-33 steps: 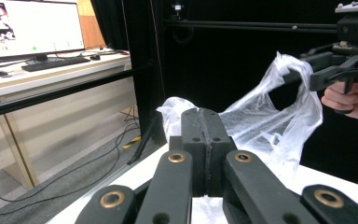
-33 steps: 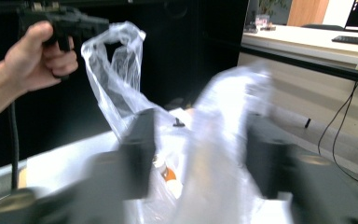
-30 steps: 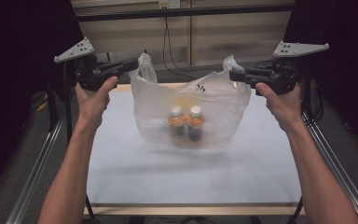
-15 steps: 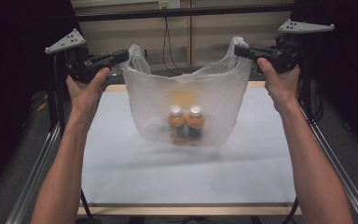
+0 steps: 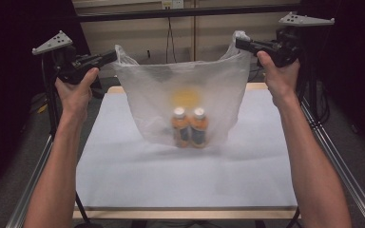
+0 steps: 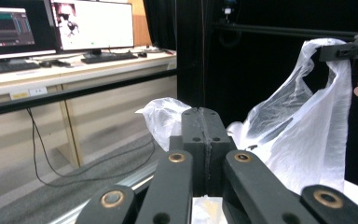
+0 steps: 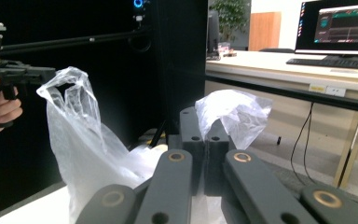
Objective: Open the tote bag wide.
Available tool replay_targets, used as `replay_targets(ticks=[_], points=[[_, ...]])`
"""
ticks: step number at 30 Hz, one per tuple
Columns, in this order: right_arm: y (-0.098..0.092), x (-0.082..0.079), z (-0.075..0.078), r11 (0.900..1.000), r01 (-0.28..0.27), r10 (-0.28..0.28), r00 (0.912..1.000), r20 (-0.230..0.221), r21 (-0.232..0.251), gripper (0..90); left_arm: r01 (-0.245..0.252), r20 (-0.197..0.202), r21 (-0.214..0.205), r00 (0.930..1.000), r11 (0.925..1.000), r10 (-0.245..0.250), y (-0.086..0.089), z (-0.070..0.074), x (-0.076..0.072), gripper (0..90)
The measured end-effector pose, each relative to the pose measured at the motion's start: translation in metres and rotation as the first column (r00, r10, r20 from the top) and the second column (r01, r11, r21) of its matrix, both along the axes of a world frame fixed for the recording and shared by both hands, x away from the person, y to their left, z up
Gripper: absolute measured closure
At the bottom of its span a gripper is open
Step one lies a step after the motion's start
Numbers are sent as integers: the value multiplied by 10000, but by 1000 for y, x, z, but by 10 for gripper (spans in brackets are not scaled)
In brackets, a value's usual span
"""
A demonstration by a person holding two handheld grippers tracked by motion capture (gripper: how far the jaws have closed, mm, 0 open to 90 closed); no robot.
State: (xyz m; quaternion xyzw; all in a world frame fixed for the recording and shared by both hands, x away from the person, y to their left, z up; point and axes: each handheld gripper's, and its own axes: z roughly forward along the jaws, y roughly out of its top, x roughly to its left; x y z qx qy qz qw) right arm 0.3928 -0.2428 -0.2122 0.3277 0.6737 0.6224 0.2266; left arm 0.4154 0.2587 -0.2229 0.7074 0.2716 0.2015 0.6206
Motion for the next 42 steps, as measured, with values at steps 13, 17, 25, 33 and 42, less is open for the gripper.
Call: replay_targets(ticks=[13, 17, 25, 33, 42], points=[[-7, -24, -34, 9978, -652, 649, 9977, -199, -112, 900, 554, -514, 568, 9973, 9968, -525, -11, -43, -11, 900], [-10, -30, -45, 9975, -697, 693, 9970, -332, -107, 900, 551, -651, 336, 9965, 9979, -529, -6, -51, -13, 900], [-4, -49, -64, 9949, -999, 994, 9946, -307, -156, 900, 988, -221, -49, 9949, 9951, -989, -1, -62, -39, 900], [0, -61, -85, 9918, -1247, 1229, 9908, -572, -292, 900, 871, -713, 115, 9937, 9961, -861, 10, -91, -47, 900], [-1, -68, -116, 9915, -1106, 1023, 9882, -1143, -692, 900, 1101, -1253, 454, 9867, 9929, -1037, 8, -123, -54, 900]])
